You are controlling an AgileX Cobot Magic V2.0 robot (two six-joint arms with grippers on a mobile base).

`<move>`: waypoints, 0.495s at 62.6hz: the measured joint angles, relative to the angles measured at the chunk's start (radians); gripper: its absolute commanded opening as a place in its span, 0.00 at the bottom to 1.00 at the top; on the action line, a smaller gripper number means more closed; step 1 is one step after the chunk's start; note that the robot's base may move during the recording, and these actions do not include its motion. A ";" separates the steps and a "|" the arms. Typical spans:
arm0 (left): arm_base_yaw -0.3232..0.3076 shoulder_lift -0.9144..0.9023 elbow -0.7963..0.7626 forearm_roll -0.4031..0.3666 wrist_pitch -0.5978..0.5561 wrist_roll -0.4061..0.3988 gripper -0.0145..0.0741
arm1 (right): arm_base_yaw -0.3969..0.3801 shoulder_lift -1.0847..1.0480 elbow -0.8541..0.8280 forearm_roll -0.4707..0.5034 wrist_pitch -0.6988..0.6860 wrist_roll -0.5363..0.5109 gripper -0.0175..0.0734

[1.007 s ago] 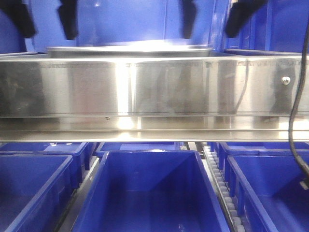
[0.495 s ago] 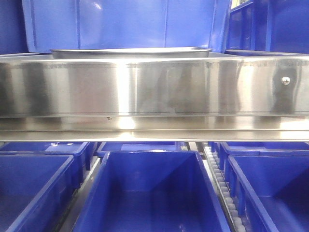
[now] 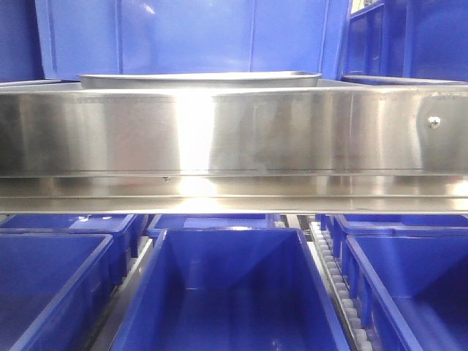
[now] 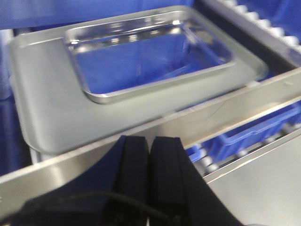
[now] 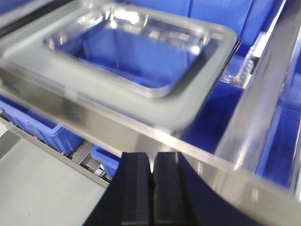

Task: Stack silver trays without gaps
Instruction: 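Open both grippers and release the tray inside the larger tray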

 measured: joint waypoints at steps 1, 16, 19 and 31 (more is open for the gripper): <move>-0.006 -0.021 0.026 -0.002 -0.017 0.000 0.12 | 0.000 -0.028 0.033 0.000 -0.018 -0.002 0.25; -0.051 -0.213 0.263 -0.005 -0.152 0.002 0.11 | 0.000 -0.351 0.339 -0.002 -0.207 -0.032 0.25; -0.051 -0.232 0.291 -0.005 -0.162 0.002 0.11 | 0.000 -0.396 0.372 -0.004 -0.230 -0.032 0.25; -0.051 -0.251 0.314 -0.005 -0.183 0.002 0.11 | 0.000 -0.468 0.424 -0.009 -0.262 -0.033 0.25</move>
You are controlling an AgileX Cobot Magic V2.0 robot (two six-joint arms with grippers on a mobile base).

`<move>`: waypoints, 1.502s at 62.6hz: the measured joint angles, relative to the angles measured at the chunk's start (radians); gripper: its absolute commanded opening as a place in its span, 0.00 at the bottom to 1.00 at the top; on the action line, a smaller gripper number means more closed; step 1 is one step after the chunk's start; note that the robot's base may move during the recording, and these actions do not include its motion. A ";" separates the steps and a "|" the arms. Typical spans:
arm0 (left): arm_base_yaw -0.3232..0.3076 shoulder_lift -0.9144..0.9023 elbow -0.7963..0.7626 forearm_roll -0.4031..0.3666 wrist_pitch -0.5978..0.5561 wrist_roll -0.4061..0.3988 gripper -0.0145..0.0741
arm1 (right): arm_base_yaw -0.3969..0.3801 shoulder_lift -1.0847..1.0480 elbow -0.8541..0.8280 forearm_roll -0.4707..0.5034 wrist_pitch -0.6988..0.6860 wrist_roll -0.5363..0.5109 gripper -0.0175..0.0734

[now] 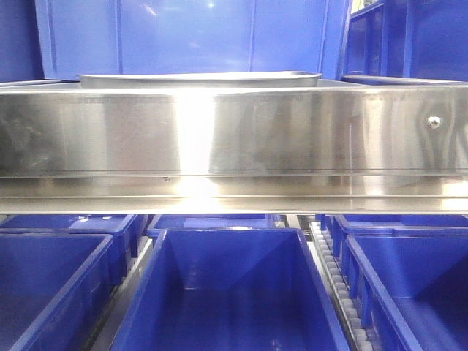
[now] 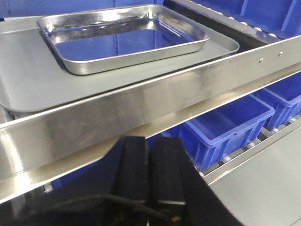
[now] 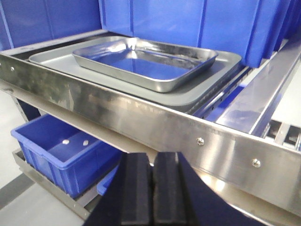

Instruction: Stack silver trays without gaps

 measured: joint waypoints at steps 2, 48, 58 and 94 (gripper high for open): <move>0.000 0.000 0.000 0.000 -0.002 0.000 0.11 | 0.000 0.000 0.000 -0.002 0.000 0.000 0.25; 0.081 -0.025 0.000 -0.141 -0.004 0.177 0.11 | 0.000 -0.002 0.002 -0.002 -0.007 -0.007 0.25; 0.228 -0.089 0.025 -0.165 -0.018 0.281 0.11 | 0.000 -0.002 0.002 -0.002 -0.007 -0.007 0.25; 0.675 -0.485 0.515 -0.247 -0.311 0.296 0.11 | 0.000 -0.002 0.002 -0.002 -0.007 -0.007 0.25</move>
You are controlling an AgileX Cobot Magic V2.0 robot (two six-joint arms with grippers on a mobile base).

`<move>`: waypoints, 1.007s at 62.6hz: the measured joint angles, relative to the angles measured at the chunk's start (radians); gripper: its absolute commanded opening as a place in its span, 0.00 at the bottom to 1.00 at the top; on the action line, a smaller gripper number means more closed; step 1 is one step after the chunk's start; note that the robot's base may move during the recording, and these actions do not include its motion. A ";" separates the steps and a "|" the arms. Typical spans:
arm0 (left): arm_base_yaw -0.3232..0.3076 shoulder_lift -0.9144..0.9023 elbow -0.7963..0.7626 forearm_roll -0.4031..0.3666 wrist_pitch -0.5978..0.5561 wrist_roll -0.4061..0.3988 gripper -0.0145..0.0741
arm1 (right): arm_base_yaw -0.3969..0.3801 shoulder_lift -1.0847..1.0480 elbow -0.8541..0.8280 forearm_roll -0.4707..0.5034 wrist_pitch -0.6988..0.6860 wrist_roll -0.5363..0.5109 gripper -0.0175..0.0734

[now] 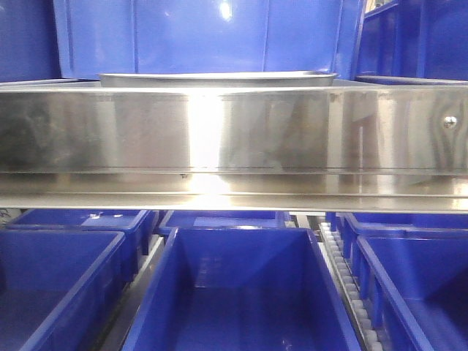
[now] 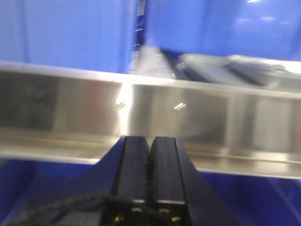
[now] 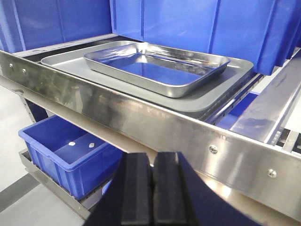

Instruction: Stack silver trays without gaps

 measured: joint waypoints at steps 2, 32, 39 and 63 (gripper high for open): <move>0.004 0.000 0.019 -0.002 -0.031 0.000 0.11 | 0.000 0.000 0.000 0.000 0.000 0.000 0.25; 0.004 0.000 0.037 -0.008 -0.093 0.002 0.11 | 0.000 0.000 0.000 0.000 0.000 0.000 0.25; 0.004 0.000 0.037 -0.008 -0.093 0.002 0.11 | 0.000 0.000 0.000 0.000 0.000 0.000 0.25; 0.004 0.000 0.038 -0.008 -0.093 0.002 0.11 | 0.000 0.000 0.000 0.000 0.000 0.000 0.25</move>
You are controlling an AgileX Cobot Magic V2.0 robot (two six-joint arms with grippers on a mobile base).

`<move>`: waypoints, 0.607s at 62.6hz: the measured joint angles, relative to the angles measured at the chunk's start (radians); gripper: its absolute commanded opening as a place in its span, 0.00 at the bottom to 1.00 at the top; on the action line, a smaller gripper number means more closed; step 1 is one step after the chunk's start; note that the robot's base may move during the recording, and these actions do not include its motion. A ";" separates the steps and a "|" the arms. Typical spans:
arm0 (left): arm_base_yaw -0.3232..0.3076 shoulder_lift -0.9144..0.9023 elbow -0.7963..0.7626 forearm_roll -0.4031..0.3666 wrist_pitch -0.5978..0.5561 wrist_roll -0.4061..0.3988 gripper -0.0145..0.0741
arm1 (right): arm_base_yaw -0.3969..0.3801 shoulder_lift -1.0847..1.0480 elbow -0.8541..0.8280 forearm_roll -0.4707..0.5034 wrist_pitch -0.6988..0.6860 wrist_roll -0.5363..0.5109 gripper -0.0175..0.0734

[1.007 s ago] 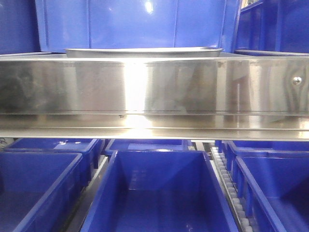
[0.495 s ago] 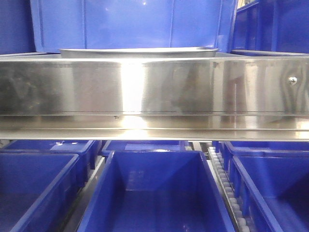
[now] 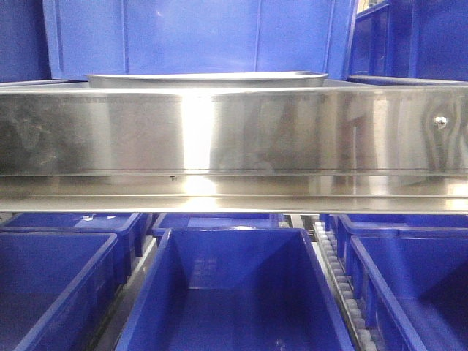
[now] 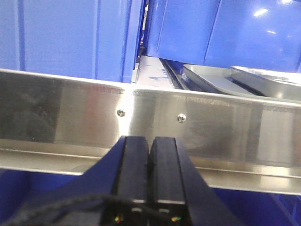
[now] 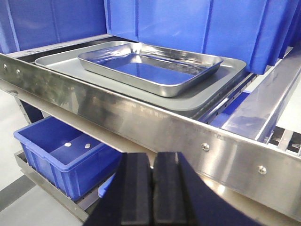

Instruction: Stack silver trays without gaps

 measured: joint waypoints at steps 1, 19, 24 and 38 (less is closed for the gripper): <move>0.000 0.000 0.000 0.000 0.000 0.000 0.11 | 0.000 0.000 0.000 0.000 0.000 0.000 0.25; 0.000 0.000 0.000 0.000 0.000 0.000 0.11 | -0.222 0.000 0.019 0.028 -0.039 -0.081 0.25; 0.000 0.000 0.000 0.000 0.000 0.000 0.11 | -0.354 -0.002 0.048 0.096 -0.083 -0.143 0.25; 0.000 0.000 0.000 0.000 -0.002 0.000 0.11 | -0.642 -0.089 0.207 0.229 -0.216 -0.259 0.25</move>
